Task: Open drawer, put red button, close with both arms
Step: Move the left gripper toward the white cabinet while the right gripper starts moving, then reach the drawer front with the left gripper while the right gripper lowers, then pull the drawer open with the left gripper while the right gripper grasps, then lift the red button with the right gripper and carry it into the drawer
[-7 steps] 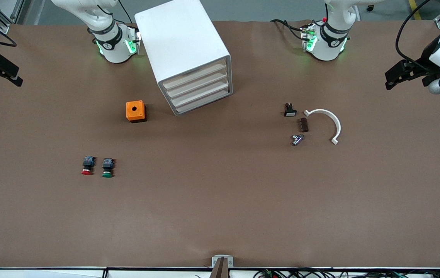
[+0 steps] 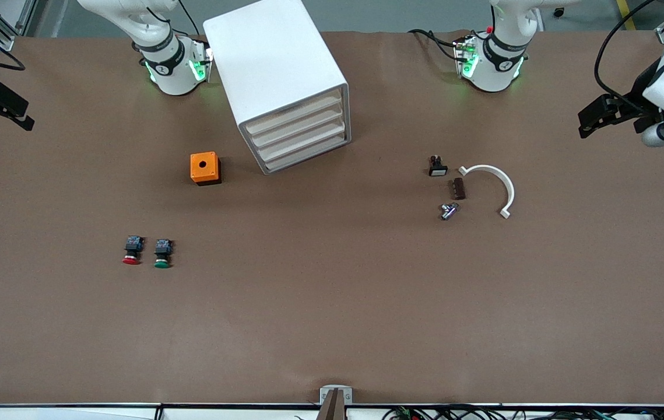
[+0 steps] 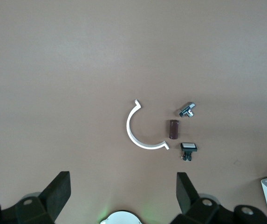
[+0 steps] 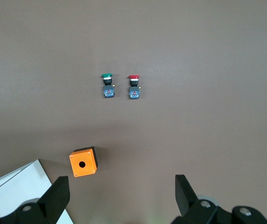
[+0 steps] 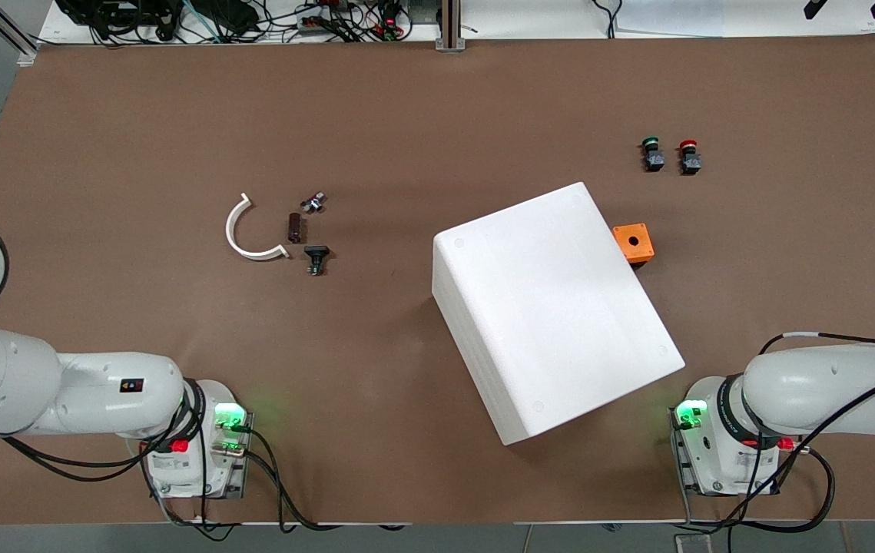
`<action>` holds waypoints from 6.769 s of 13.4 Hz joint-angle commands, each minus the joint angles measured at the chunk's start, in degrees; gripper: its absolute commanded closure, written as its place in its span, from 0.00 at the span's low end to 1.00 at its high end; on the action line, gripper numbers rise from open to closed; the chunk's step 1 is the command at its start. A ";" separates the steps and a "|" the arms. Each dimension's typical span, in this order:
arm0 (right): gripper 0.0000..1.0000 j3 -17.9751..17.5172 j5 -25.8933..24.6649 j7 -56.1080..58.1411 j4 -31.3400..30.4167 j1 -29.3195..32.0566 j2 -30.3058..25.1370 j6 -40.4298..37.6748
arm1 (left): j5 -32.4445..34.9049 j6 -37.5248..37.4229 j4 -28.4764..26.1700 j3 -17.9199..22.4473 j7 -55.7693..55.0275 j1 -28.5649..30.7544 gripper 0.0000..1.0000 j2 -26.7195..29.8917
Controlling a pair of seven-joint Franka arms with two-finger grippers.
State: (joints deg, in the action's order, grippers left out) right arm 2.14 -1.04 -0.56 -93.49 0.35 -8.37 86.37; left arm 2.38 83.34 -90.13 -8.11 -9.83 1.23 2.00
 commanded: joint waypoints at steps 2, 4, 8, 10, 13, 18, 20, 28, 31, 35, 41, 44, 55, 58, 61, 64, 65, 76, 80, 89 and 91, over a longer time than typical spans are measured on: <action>0.00 -0.73 -1.07 0.65 1.38 0.79 0.72 -0.33 | -0.80 -0.55 1.63 0.03 1.30 -0.35 0.00 -6.11; 0.00 -0.73 -1.16 0.65 1.47 0.96 1.16 -0.33 | -1.67 -0.63 3.20 0.11 1.39 -0.09 0.00 -10.34; 0.00 -0.73 -1.86 0.47 1.47 0.62 3.17 -0.77 | -5.00 0.41 5.66 -0.06 -6.73 -2.89 0.00 -19.65; 0.00 -0.91 -1.95 0.56 1.47 0.53 4.67 -0.59 | -7.03 3.48 5.67 -0.15 -20.00 -6.40 0.00 -23.08; 0.00 -0.91 -1.86 0.47 1.38 0.88 7.03 -0.59 | -8.35 5.33 5.67 -0.15 -27.77 -11.15 0.00 -28.00; 0.00 -0.82 -2.21 0.56 1.55 1.14 18.35 0.11 | -13.36 9.99 5.76 -0.15 -44.71 -18.88 0.00 -34.78; 0.00 -0.82 -2.13 0.39 1.47 0.88 22.58 2.91 | -14.94 10.70 6.72 -0.15 -52.27 -21.96 0.00 -37.58; 0.00 -0.74 -2.13 0.74 1.38 3.16 37.98 21.28 | -21.80 10.35 6.81 0.02 -66.98 -23.65 0.00 -39.97; 0.00 -0.82 -2.04 0.65 -3.53 3.16 38.16 29.70 | -27.84 10.35 6.99 0.02 -76.09 -24.35 0.00 -41.37; 0.00 -0.82 -1.95 0.47 -6.70 3.25 39.30 35.61 | -38.91 10.35 7.08 -0.06 -89.29 -24.79 0.00 -44.53; 0.00 -0.73 -1.42 -0.41 -13.03 3.34 39.57 44.40 | -47.29 10.97 8.13 0.03 -102.38 -26.46 0.00 -48.67; 0.00 -0.73 -1.42 -0.76 -15.49 3.34 39.65 48.35 | -50.35 10.88 8.83 -0.33 -112.31 -28.56 0.00 -48.41; 0.09 -0.73 -1.33 -1.02 -16.99 3.78 41.41 51.70 | -66.36 10.44 8.75 -0.41 -122.01 -31.99 0.32 -50.52; 0.33 -0.73 -1.33 -1.02 -16.99 3.69 41.59 51.70 | -66.28 10.44 8.66 -0.41 -122.44 -34.36 0.32 -51.40; 0.57 -0.73 -1.33 -1.02 -16.99 3.78 41.59 51.44 | -66.36 10.44 8.66 -0.41 -123.41 -35.60 0.33 -51.49; 0.64 -0.82 -1.33 -1.11 -16.82 3.69 41.59 51.09 | -66.36 10.44 8.66 -0.41 -123.50 -37.00 0.43 -51.92; 0.65 -0.82 -1.33 -1.11 -16.73 3.78 41.41 50.83 | -66.36 10.44 8.66 -0.41 -123.50 -37.27 0.43 -52.19; 0.63 -1.17 -1.33 -8.56 -15.41 1.24 28.86 33.89 | -67.86 10.79 8.92 0.20 -119.64 -33.86 1.00 -52.81; 0.68 -1.26 -1.33 -21.90 -14.19 -5.87 21.30 21.32 | -67.77 10.79 10.50 0.20 -115.60 -29.29 1.00 -53.16; 0.73 -1.35 2.53 -59.06 -3.02 -27.92 20.58 8.37 | -67.86 10.88 11.38 0.20 -107.08 -22.59 0.15 -53.07; 0.72 -1.26 5.06 -69.34 -3.02 -32.85 20.93 9.16 | -67.94 10.88 11.47 0.20 -106.98 -21.90 0.00 -52.98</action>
State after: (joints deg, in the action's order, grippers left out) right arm 0.13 1.74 -61.75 -97.79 -28.69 11.78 95.90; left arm -64.95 94.61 -79.38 -7.98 -118.11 -21.79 -51.03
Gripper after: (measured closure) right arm 0.590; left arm 0.643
